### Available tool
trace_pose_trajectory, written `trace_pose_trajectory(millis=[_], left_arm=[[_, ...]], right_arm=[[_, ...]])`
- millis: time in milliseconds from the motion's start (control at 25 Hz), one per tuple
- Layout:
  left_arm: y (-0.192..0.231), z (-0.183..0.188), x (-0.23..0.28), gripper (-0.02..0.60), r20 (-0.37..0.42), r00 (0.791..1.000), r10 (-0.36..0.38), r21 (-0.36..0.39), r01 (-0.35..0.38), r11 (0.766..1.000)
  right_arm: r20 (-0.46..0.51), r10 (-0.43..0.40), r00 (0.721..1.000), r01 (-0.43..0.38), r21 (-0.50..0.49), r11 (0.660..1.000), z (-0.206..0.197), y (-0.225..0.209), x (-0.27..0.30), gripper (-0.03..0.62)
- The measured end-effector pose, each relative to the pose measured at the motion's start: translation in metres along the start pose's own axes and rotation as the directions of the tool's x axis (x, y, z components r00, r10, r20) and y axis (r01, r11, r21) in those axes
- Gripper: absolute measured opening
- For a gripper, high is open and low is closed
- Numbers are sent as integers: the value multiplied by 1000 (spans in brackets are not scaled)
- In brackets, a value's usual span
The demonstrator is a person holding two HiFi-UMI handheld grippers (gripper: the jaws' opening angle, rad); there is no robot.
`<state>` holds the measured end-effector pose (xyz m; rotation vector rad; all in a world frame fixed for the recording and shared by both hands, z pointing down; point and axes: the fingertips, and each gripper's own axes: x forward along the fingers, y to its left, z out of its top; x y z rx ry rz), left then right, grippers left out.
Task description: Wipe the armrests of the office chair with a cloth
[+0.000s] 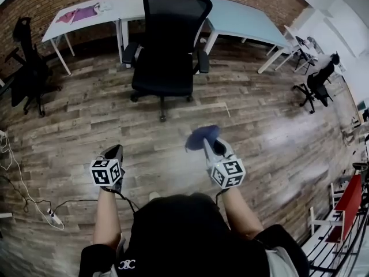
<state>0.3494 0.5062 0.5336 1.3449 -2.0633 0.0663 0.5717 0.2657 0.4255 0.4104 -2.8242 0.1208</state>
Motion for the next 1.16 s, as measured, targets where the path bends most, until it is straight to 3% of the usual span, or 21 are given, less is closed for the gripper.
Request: trace_pose_trajectory(millis=[200,600,800,1160], left_arm=[[-17,10,11,6,1,999,-41,-1,41,999],[-110,37,38,6,-17,987,-158,162,158,974],[-143,31,51,6,-51,983,-176,212,183,960],[-166,41,50,6,-28,984,-177,227,178,957]], right_arm=[[-2,-6,1000,6,-8,1000,1,-3,-6,67],[-3,-34,999,34,7,999,-8,-22,-24,67],[-1,-26,1000,26,-12,1000,-8,-27,-29,67],[-7,-35,999,35,-10,999,-15,-42,-45,67]])
